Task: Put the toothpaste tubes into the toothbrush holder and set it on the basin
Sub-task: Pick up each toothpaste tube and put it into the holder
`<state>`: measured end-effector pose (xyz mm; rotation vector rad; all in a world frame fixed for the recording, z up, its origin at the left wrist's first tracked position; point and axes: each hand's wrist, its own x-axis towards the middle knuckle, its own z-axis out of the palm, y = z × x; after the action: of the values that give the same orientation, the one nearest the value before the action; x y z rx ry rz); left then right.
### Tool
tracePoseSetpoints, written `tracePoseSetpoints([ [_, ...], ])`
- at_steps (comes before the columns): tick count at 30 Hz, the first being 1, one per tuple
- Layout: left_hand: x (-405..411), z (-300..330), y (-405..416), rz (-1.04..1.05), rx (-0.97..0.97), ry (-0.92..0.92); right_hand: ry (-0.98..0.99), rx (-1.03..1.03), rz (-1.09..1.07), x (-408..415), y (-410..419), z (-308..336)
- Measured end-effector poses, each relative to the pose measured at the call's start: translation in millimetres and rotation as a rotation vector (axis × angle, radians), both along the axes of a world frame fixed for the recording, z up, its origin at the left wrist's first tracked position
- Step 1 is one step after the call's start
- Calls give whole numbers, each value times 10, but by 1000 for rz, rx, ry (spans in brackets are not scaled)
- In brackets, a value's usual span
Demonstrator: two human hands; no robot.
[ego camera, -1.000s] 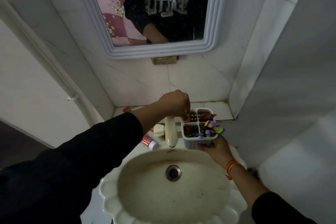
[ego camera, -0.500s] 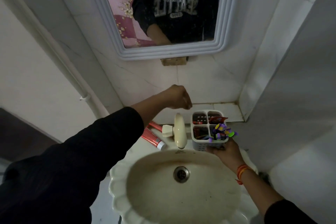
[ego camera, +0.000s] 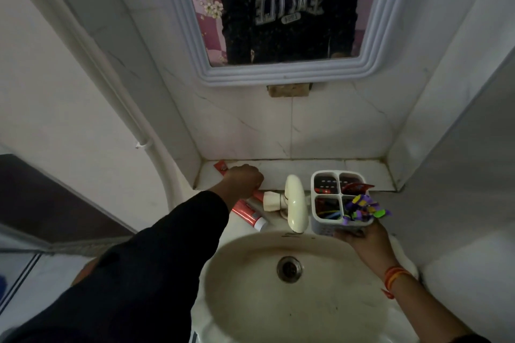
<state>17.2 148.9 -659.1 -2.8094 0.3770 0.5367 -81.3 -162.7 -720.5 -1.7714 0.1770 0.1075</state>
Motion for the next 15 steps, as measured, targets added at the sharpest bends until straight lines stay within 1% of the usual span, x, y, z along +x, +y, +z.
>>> tracePoseSetpoints([
  [3, 32, -2, 25, -97, 18, -73, -5, -14, 2, -4, 7, 34],
  [5, 80, 114, 29, -119, -18, -86, -12, -39, 12, -11, 4, 54],
  [10, 184, 531, -38, -10, -266, -148, -34, -58, 9, -23, 11, 98],
  [15, 148, 957, -267, 3, -508, -283, -37, -28, 0, -38, 44, 122],
])
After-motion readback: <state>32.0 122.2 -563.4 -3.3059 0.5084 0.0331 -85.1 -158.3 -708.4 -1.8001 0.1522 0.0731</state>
